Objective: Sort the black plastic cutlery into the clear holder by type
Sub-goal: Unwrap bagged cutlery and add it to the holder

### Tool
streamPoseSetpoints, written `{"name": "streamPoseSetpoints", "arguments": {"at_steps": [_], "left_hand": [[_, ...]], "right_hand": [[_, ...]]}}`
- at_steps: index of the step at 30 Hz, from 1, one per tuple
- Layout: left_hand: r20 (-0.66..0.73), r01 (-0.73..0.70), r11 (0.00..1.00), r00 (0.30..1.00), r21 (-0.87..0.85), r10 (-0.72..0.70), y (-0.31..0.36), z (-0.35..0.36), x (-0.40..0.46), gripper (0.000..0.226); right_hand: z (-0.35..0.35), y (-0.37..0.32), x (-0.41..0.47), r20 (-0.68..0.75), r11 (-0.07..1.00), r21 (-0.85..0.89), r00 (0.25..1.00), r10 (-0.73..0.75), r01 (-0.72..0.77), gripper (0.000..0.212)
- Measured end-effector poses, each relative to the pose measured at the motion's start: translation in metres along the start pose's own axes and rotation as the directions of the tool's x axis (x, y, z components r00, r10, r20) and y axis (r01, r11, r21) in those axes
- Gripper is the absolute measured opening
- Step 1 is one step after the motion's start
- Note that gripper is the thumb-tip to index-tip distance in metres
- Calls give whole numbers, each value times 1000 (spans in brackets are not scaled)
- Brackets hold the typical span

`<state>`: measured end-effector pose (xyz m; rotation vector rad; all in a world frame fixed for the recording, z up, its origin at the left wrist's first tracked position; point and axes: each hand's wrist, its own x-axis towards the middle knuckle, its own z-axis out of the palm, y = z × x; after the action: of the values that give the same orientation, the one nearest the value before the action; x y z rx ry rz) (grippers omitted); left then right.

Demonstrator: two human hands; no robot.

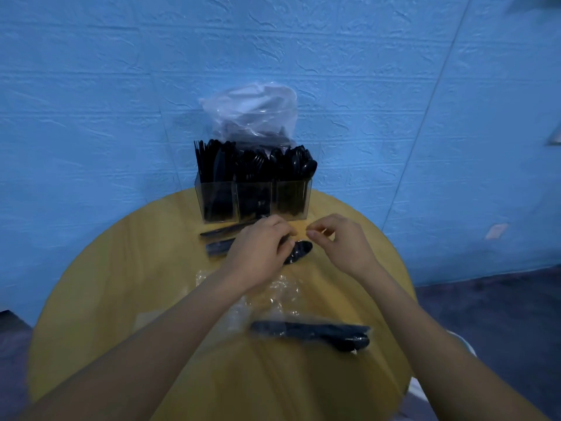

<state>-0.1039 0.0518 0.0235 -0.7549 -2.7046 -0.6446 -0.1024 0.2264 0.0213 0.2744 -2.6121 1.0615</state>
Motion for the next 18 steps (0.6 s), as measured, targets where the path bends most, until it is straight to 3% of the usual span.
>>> {"name": "streamPoseSetpoints", "arguments": {"at_steps": [9, 13, 18], "left_hand": [[78, 93, 996, 993, -2, -93, 9, 5, -76, 26], [65, 138, 990, 988, 16, -139, 2, 9, -98, 25], [55, 169, 986, 984, -9, -169, -4, 13, -112, 26]], "right_hand": [[-5, -21, -75, 399, 999, -15, 916, 39, -36, 26], [-8, -22, -92, 519, 990, -137, 847, 109, -44, 46], [-9, -15, -98, 440, 979, -204, 894, 80, 13, 15]]}}
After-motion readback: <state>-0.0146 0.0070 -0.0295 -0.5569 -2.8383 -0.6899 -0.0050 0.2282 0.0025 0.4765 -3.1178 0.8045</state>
